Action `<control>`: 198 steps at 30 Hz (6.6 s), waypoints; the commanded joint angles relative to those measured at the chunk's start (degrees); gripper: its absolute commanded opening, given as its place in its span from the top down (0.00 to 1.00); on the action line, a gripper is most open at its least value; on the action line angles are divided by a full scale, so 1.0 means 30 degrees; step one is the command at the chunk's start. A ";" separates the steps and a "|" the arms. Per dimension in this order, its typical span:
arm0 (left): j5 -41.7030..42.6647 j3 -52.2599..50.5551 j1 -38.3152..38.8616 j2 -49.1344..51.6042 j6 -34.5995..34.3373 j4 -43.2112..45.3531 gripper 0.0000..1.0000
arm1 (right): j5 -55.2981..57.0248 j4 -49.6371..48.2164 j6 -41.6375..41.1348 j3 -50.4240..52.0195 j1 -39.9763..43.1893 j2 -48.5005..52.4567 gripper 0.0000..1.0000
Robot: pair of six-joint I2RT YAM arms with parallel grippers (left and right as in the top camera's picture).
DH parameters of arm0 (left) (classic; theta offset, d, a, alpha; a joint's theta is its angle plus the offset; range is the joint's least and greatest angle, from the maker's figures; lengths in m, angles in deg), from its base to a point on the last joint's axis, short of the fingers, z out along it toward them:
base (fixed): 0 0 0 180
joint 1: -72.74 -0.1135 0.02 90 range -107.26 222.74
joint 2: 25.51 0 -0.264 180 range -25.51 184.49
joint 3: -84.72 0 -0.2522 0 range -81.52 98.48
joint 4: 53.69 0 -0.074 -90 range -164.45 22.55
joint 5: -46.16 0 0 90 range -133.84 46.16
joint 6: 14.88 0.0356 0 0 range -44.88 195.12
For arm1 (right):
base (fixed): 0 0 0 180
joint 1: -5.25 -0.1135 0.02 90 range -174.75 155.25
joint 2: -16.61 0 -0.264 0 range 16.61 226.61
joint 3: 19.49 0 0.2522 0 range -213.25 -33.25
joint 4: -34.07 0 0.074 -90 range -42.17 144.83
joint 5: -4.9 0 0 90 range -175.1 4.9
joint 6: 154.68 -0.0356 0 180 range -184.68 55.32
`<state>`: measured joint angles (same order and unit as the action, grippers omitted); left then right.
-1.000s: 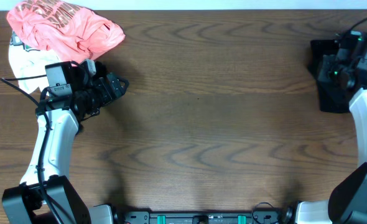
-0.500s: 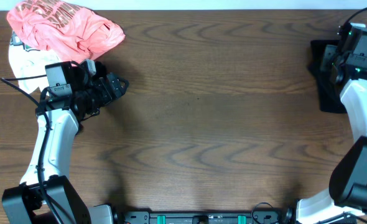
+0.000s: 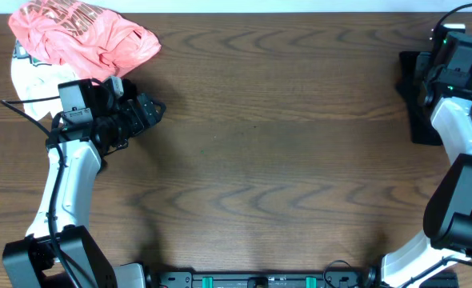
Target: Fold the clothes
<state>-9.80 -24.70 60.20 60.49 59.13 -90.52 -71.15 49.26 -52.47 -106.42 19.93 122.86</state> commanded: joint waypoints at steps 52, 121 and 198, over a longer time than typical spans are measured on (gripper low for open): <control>-0.0226 0.0138 0.0051 0.0131 0.0459 0.0000 0.02 | -0.0444 -0.3840 -0.0357 -0.1348 0.0044 0.2113 0.99; -0.9056 0.0146 0.1617 -1.2677 0.0058 -0.3934 0.02 | -0.6754 1.6495 -0.6062 -0.1617 -0.2062 -1.3646 0.01; -0.9224 0.0138 0.2543 -1.0214 -0.0189 -0.7730 0.02 | -0.8196 1.9008 -0.7737 -0.0466 -0.3206 -2.3460 0.01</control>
<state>-36.77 -24.59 67.61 29.54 58.63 -113.69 -92.78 109.00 -71.73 -109.76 10.95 53.91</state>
